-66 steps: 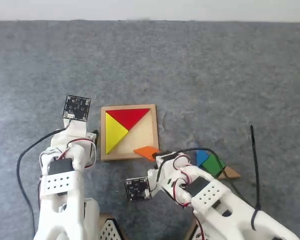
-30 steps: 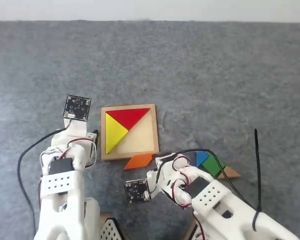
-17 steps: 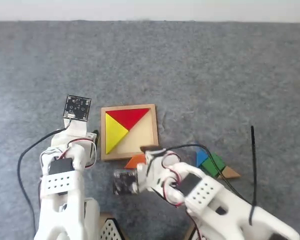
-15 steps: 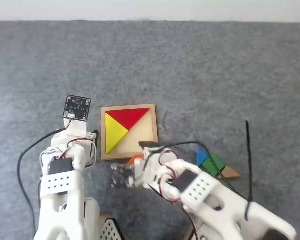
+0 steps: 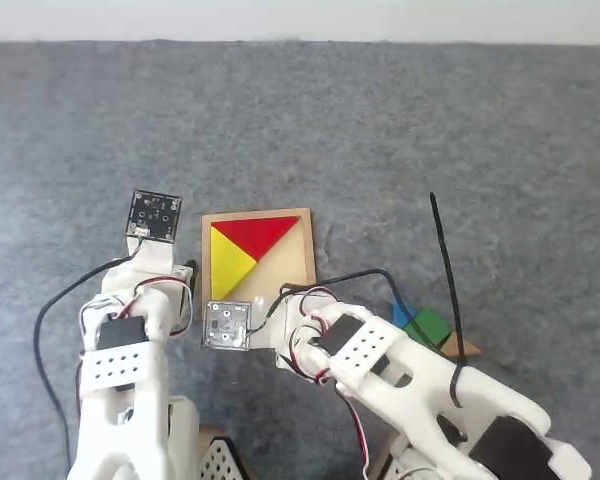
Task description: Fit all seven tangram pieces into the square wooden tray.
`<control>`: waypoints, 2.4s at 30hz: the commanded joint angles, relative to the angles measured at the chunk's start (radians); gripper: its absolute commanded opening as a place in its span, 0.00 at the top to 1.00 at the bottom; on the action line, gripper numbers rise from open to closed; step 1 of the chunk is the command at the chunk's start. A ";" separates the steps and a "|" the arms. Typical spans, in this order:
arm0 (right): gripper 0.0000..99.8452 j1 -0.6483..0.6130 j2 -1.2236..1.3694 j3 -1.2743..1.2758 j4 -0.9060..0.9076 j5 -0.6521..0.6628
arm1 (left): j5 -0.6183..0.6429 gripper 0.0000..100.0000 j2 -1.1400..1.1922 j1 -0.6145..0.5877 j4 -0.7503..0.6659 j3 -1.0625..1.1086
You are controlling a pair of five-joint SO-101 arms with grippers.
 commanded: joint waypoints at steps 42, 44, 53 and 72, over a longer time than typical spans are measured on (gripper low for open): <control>0.96 0.097 0.050 -0.196 0.084 -0.064 | -0.003 0.79 -0.029 -0.006 0.003 -0.025; 0.88 0.093 0.041 -0.201 0.119 -0.064 | -0.003 0.79 -0.029 -0.006 0.003 -0.025; 0.73 0.090 0.041 -0.209 0.140 -0.064 | -0.003 0.79 -0.029 -0.006 0.003 -0.025; 0.73 0.084 0.054 -0.338 0.599 -0.282 | -0.003 0.79 -0.029 -0.006 0.005 -0.025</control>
